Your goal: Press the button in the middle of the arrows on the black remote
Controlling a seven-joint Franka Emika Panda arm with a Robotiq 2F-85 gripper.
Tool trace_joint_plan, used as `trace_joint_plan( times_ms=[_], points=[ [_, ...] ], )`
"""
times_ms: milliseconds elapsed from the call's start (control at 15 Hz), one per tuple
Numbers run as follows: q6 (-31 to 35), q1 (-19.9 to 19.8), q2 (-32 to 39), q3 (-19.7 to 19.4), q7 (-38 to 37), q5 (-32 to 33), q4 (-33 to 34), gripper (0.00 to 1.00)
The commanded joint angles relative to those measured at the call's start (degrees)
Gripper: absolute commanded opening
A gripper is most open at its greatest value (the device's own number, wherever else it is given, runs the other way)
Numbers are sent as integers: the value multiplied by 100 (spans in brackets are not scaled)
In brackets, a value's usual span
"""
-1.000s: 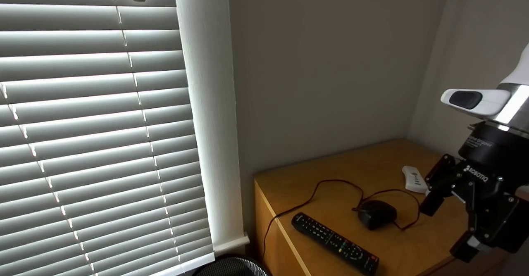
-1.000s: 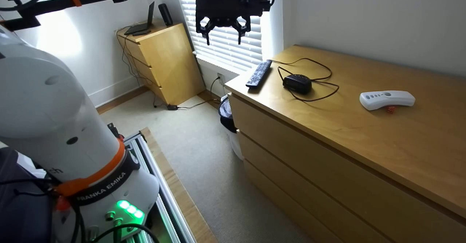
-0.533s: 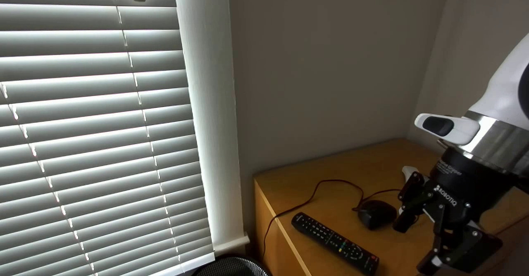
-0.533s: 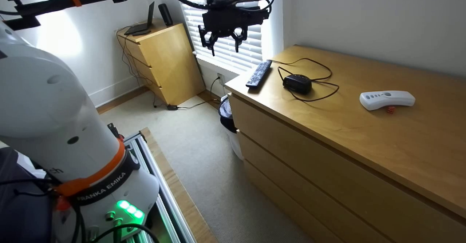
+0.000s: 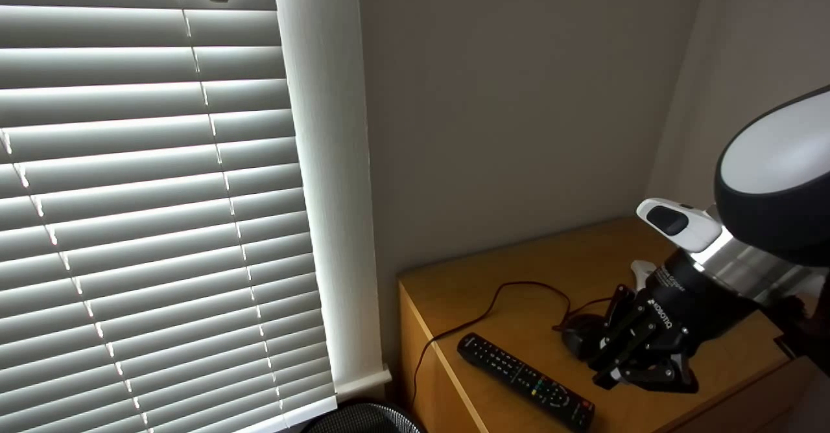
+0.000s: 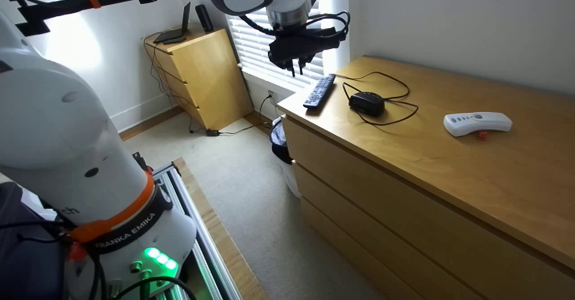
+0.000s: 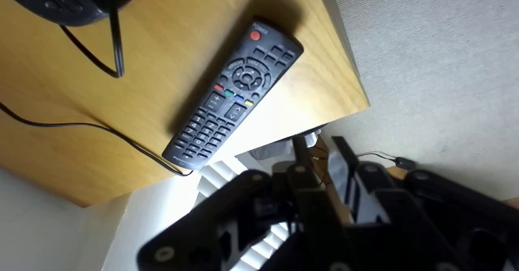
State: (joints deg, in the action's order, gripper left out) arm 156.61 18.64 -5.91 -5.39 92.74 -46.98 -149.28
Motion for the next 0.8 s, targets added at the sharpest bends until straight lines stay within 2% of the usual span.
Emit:
trace_joint_plan(
  times_ms=[0,733],
  points=[
    [207,151,392,-29,812,-992,224,0],
    [419,91,1207,65,1762,-2265,663,0]
  ],
)
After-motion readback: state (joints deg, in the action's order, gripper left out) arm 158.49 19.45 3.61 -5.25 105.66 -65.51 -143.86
